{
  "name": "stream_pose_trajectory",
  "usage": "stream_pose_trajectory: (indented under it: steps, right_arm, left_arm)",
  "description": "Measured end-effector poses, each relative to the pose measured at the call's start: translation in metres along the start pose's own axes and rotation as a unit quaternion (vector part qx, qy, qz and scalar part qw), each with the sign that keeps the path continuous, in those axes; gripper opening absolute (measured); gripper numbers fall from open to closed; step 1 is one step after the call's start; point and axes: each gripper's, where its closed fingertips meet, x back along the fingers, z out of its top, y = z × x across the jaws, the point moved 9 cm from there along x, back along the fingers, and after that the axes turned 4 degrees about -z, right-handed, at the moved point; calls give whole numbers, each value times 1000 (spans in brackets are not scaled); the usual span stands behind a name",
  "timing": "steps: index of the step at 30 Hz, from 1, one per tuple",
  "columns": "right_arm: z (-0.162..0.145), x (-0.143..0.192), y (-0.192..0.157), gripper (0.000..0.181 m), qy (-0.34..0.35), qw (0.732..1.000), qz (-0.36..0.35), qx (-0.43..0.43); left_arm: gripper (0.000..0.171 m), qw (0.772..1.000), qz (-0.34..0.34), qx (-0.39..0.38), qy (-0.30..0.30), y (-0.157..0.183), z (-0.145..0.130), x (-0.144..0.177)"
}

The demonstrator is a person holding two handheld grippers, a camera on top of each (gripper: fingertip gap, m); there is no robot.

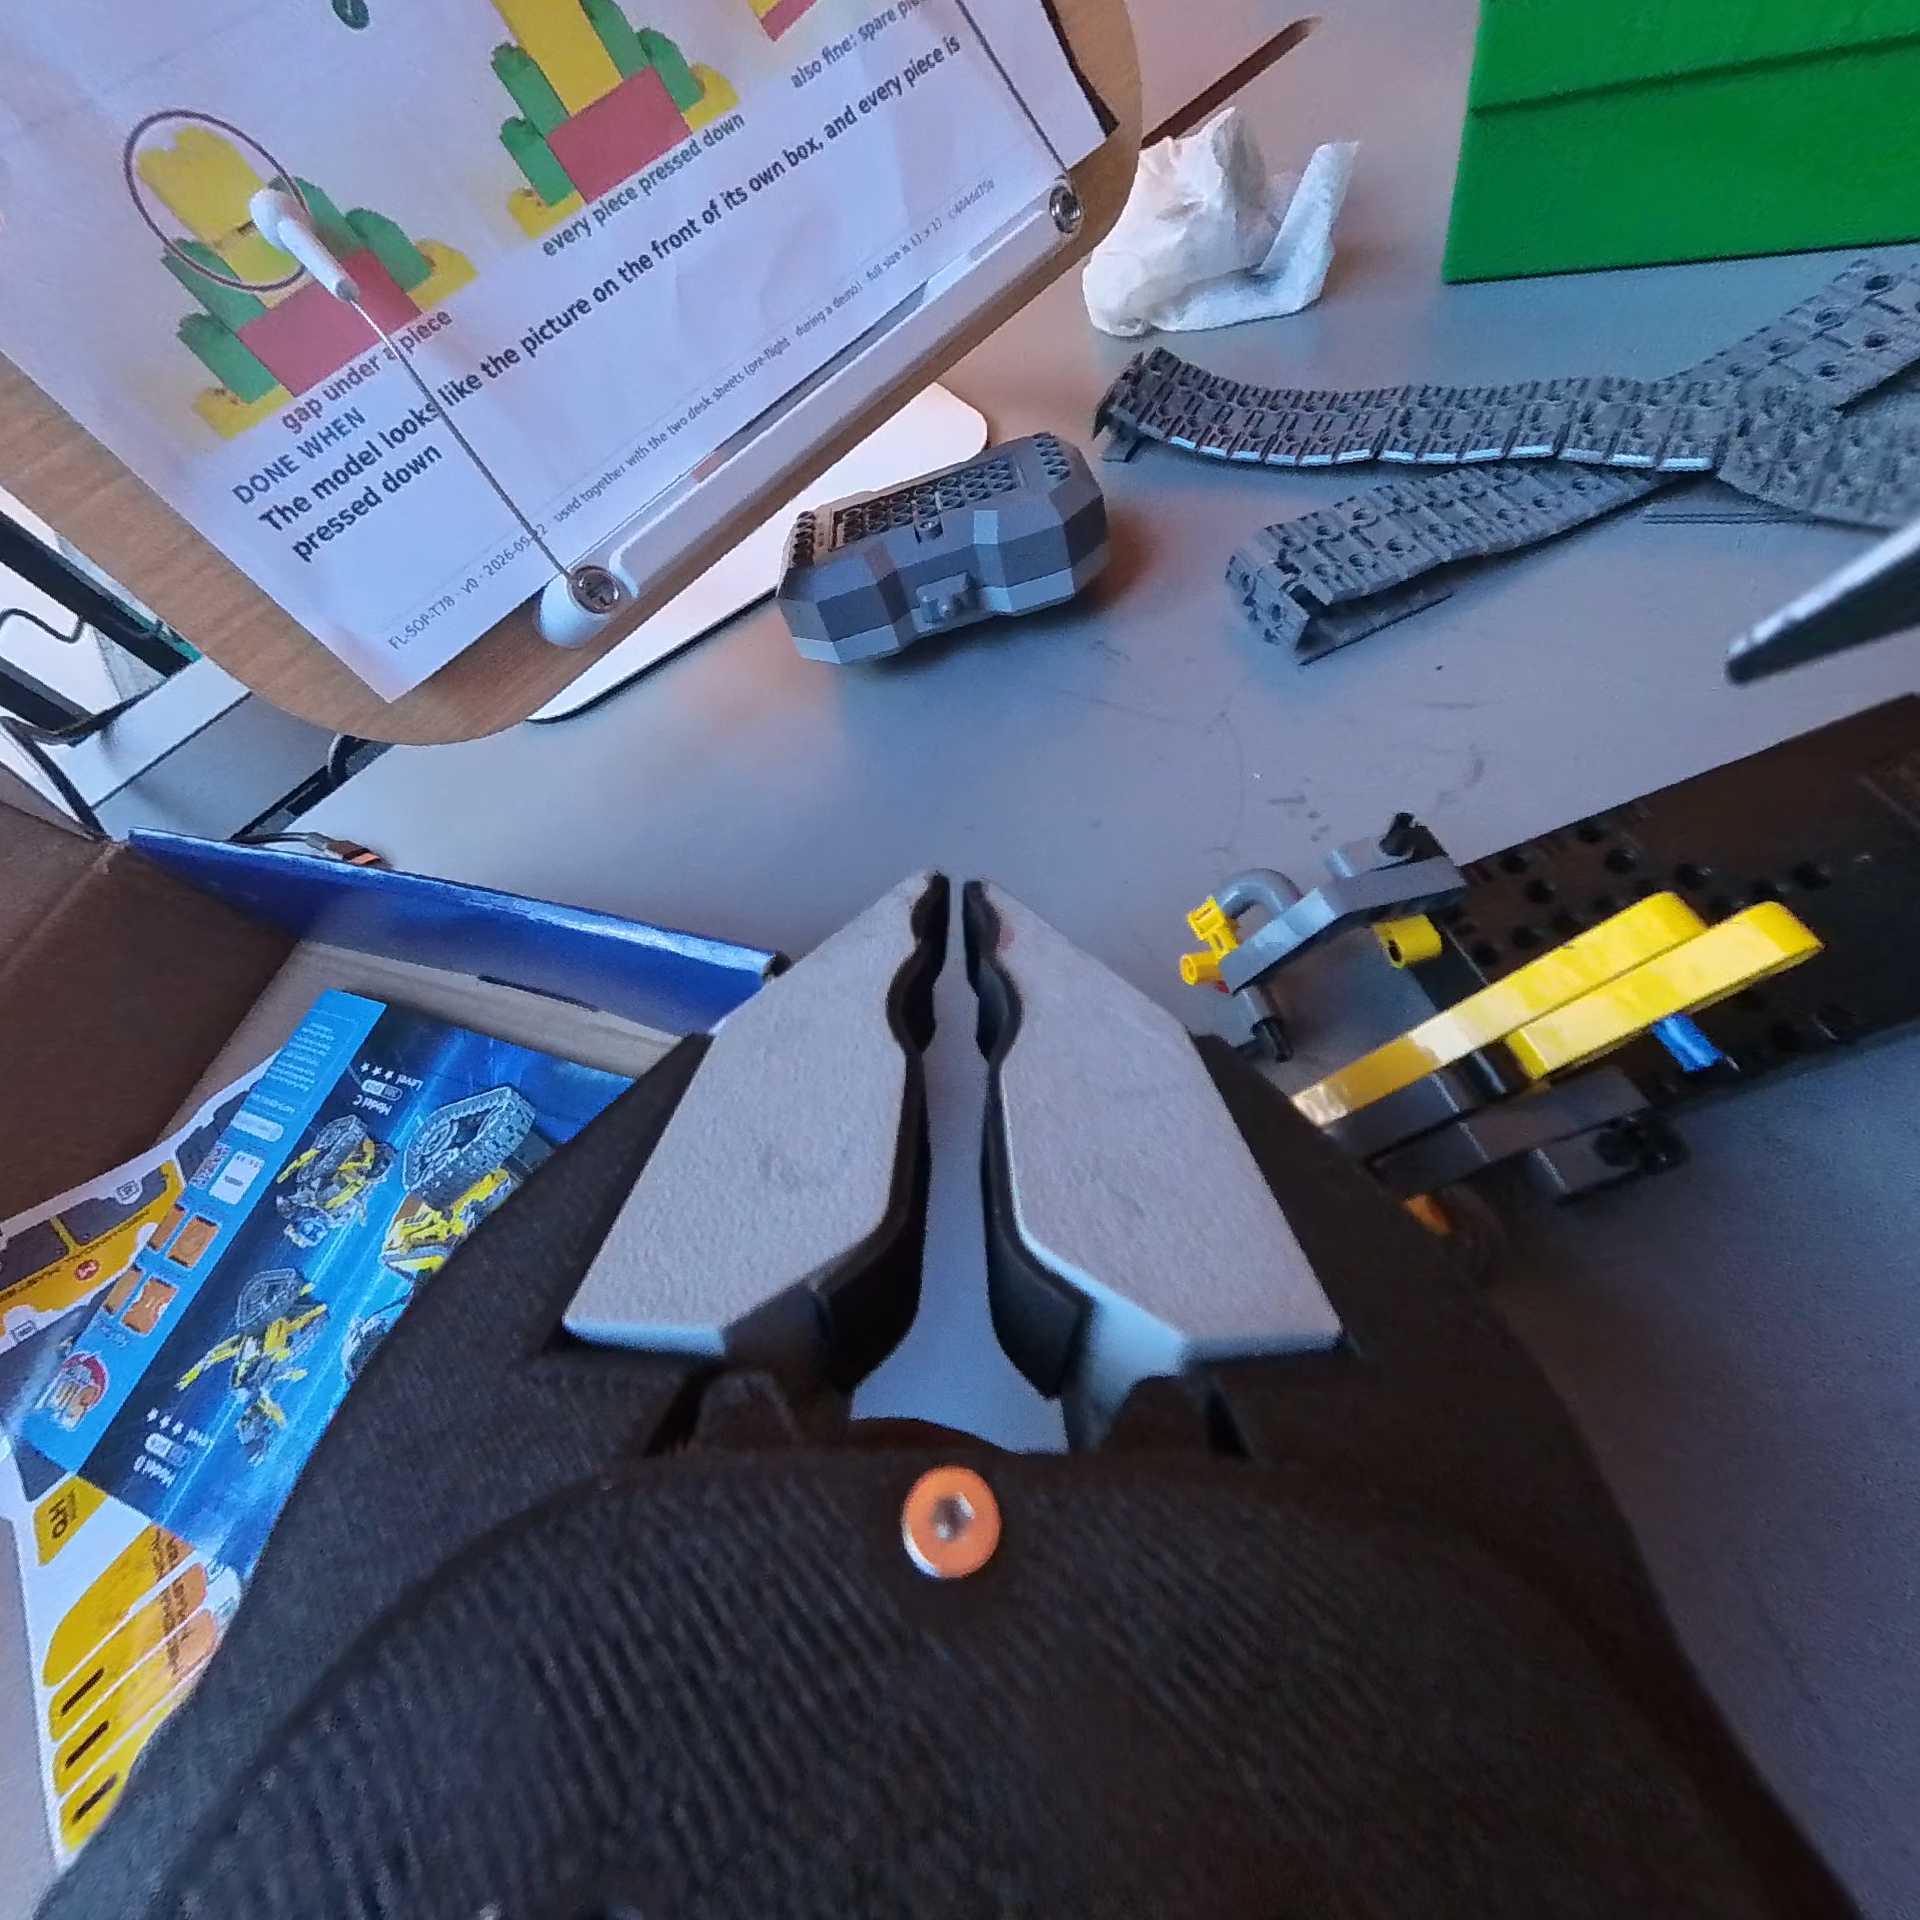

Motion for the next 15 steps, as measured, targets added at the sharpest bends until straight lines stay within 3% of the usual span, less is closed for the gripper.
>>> stream_pose_trajectory:
  steps: [7,10,12,13,15]
  right_arm:
    - [1,4,-2,56,-15,1000,-6,25]
    - [-1,19,-16,40,-19,996,48,73]
    - [-16,17,-33,39,-70,987,99,104]
    - [-25,12,-39,47,-99,983,99,120]
    - [-42,2,-49,47,-135,974,88,159]
  left_arm:
    - [6,1000,2,4,-2,-5,-1,2]
    - [11,1000,1,9,-5,-9,-4,2]
    - [12,1000,-3,17,-6,-11,-5,1]
    - [12,1000,-6,21,-6,-11,-5,1]
    - [12,1000,-11,23,-7,-10,-6,-1]
